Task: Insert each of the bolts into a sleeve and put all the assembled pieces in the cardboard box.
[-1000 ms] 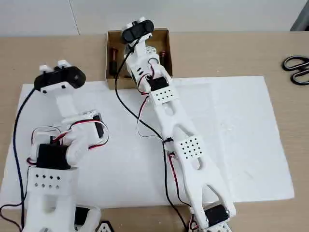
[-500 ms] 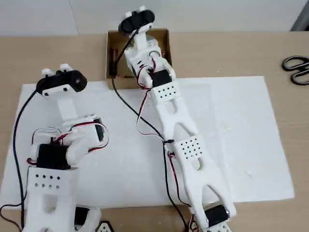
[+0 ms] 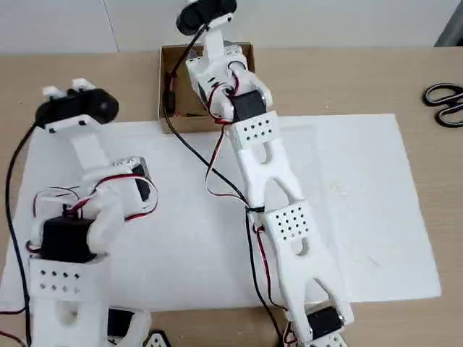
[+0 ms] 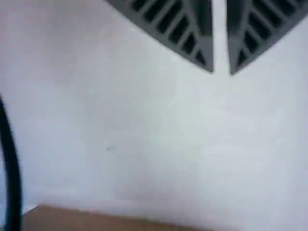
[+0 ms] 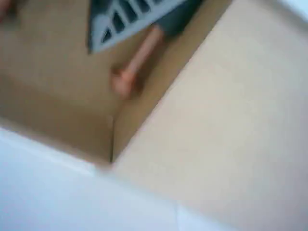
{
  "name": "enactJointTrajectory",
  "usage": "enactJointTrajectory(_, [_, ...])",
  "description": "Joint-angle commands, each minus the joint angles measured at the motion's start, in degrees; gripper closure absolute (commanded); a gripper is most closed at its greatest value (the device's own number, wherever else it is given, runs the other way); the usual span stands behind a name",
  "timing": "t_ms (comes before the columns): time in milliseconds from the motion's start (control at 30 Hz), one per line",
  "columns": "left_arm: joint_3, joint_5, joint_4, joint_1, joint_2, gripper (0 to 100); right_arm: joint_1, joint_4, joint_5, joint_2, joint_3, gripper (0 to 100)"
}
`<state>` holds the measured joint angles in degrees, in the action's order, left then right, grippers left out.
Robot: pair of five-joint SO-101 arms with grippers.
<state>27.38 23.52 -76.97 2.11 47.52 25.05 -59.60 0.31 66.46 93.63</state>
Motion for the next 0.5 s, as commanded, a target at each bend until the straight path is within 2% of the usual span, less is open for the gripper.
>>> enactJointTrajectory(0, [-3.5, 0.1, -0.2, 0.0, 0.4, 99, -0.9, -5.1, 0.1, -7.2, 2.8, 77.9])
enactJointTrajectory(400, [-3.6, 0.1, -0.4, 0.2, 0.7, 99, -1.3, -23.1, 0.1, -14.9, 2.8, 77.9])
enactJointTrajectory(467, [-3.6, 0.1, -1.8, 0.2, 2.8, 99, -1.3, -26.9, -0.9, -16.3, 2.8, 81.0])
